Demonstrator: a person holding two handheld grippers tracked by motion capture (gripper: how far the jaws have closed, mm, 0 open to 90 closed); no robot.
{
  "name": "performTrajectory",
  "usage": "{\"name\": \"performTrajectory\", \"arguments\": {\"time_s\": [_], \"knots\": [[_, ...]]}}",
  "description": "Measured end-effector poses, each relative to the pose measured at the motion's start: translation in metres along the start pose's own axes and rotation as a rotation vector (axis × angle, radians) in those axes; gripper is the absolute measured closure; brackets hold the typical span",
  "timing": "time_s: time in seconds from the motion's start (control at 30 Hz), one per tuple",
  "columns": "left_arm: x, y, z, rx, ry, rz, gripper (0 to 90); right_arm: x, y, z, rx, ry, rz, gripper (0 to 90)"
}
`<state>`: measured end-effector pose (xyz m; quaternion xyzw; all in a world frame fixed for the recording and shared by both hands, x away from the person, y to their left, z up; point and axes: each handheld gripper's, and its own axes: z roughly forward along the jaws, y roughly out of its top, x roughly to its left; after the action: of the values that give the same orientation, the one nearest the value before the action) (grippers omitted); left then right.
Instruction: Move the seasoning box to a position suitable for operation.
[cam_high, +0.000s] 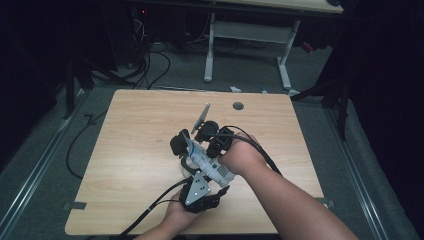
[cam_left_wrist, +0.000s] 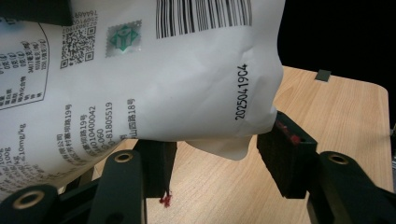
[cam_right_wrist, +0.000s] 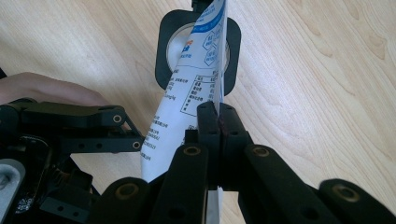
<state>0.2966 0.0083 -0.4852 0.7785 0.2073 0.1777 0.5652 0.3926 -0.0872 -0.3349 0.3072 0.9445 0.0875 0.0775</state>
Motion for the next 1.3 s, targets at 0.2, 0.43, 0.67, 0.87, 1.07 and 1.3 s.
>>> {"name": "performTrajectory", "arguments": {"time_s": [0.2, 0.43, 0.67, 0.87, 1.07, 1.3], "knots": [[-0.0005, -0.0005, -0.0003, 0.001, -0.001, 0.003, 48.3, 0.0003, 0.0007, 0.0005, 0.004, 0.003, -0.001, 90.0], [-0.0010, -0.0012, -0.0019, -0.003, 0.000, 0.002, 48.3, 0.0015, 0.0015, 0.0004, 0.007, 0.003, -0.007, 90.0], [-0.0012, -0.0017, -0.0023, -0.007, 0.001, 0.000, 48.3, 0.0030, 0.0023, 0.0008, 0.008, -0.003, -0.014, 90.0], [-0.0016, -0.0014, -0.0025, -0.013, 0.000, -0.002, 48.4, 0.0031, 0.0022, -0.0004, 0.009, 0.001, -0.011, 90.0], [-0.0015, -0.0011, -0.0028, -0.012, 0.000, -0.001, 48.5, 0.0033, 0.0016, -0.0005, 0.002, 0.002, -0.007, 90.0], [-0.0009, -0.0012, -0.0027, -0.013, -0.001, -0.005, 48.5, 0.0018, 0.0030, 0.0001, 0.006, 0.003, -0.014, 90.0]]}}
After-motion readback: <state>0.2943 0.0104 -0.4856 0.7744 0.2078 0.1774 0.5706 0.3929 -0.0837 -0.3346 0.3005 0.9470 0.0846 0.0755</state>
